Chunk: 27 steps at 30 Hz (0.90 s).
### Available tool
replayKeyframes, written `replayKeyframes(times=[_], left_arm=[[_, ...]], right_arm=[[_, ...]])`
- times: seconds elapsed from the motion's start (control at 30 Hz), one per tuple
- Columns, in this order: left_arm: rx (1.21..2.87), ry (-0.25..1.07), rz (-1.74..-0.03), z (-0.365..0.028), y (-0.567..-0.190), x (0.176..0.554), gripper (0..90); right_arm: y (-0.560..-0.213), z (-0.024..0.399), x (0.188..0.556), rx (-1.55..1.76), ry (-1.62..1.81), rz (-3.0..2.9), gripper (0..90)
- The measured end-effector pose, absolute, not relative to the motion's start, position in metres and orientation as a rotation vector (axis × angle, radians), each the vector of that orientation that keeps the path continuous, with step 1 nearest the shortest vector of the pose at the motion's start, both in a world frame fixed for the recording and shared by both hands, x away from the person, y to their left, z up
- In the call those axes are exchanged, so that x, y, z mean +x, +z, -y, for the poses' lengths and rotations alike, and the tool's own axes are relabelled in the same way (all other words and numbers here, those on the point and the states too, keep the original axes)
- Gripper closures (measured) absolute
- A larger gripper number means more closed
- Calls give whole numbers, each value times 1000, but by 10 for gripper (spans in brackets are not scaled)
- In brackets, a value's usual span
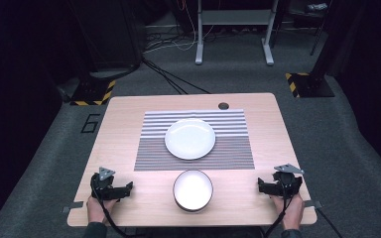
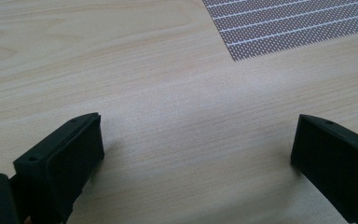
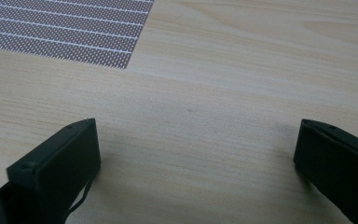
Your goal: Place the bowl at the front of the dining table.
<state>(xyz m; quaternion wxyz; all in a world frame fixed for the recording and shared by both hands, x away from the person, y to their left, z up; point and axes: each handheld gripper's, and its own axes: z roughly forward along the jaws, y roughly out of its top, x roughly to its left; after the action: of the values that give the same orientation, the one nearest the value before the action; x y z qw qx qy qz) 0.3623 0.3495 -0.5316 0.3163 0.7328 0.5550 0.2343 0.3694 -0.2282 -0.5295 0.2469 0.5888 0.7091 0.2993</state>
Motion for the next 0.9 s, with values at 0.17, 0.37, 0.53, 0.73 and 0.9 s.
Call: replayKeyframes(times=[0.17,0.37,0.53,0.73,0.9], left_arm=[[1937,612,-1458,-349,-532,363,9],[1939,612,-1457,-349,-532,363,5],[1961,596,-1423,-350,-531,365,6],[1954,601,-1433,-349,-531,365,7],[1946,604,-1471,-346,-530,365,7]], right_arm=[[-530,228,369,1607,816,-1933,0],[-529,228,369,1607,816,-1932,0],[-529,229,371,1590,822,-1958,0],[-529,231,374,1562,830,-1990,0],[-528,232,372,1586,817,-1990,0]])
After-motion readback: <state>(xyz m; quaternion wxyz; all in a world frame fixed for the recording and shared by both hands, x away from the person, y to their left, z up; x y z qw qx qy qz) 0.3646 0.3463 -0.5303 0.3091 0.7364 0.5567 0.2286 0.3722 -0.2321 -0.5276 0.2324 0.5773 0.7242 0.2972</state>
